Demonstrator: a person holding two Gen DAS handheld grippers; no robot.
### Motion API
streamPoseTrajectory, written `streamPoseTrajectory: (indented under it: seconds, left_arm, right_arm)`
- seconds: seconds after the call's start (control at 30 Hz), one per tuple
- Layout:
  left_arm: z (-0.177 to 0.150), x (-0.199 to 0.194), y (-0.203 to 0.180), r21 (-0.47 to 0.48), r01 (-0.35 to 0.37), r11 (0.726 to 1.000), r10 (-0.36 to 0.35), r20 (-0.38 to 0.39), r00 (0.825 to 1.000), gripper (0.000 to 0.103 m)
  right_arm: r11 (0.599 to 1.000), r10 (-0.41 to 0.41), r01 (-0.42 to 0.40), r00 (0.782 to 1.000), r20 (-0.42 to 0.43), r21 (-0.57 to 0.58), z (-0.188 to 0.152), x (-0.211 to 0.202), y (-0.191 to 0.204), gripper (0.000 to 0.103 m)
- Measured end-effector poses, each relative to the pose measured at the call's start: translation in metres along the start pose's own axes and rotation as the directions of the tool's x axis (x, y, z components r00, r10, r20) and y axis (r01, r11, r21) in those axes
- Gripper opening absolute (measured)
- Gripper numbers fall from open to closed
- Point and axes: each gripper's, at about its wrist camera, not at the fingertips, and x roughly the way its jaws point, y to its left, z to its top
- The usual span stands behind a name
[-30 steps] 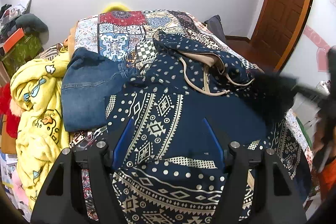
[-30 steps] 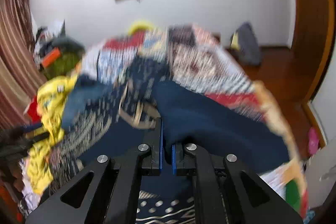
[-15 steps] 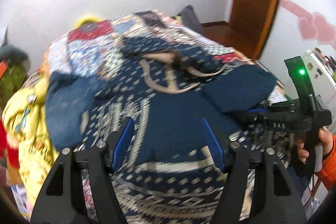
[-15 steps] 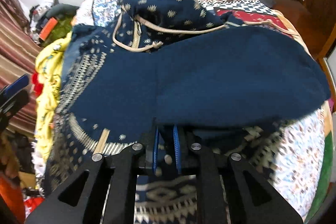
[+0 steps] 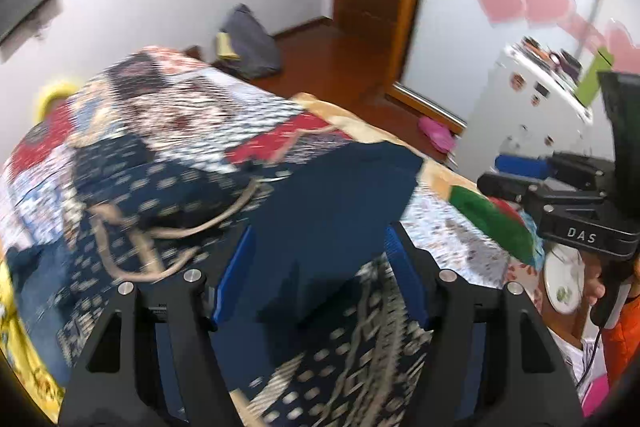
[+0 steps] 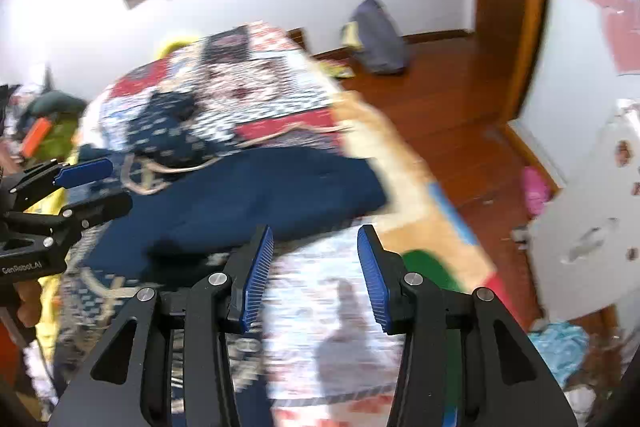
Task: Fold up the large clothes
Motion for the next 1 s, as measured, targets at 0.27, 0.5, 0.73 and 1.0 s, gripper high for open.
streamPoseTrajectory:
  seconds: [0.27,0.5,0.73,1.0]
  left_arm:
    - [0.027,0.083,-0.057,0.12,0.064,0.991,-0.049,-0.121,0.991,0.066]
    - [0.025,0.143,-0.079,0.143,0.043,0.989,-0.016,-0.189,0.982,0.059]
    - [0.027,0.157,-0.073,0.122,-0.016,0.992,0.034,-0.143,0.989,0.016]
    - [0.048,0.082,-0.029,-0.003,0.017,1.0,-0.017,0.027,0.999,0.003]
  right_arm:
    - [0.998,-0.046,0.047,0.999,-0.025,0.047,-0.011,0.012,-0.027,0.04]
    - [0.994,-0.037,0.042,0.998,-0.053,0.098,-0.024,0.021,-0.044,0.04]
    - [0.991,-0.028,0.034,0.998,-0.048,0.131,-0.026,0.019,-0.053,0.041]
    - [0.994,-0.017,0.023,0.998,-0.06,0.108,-0.022,0.024,-0.04,0.04]
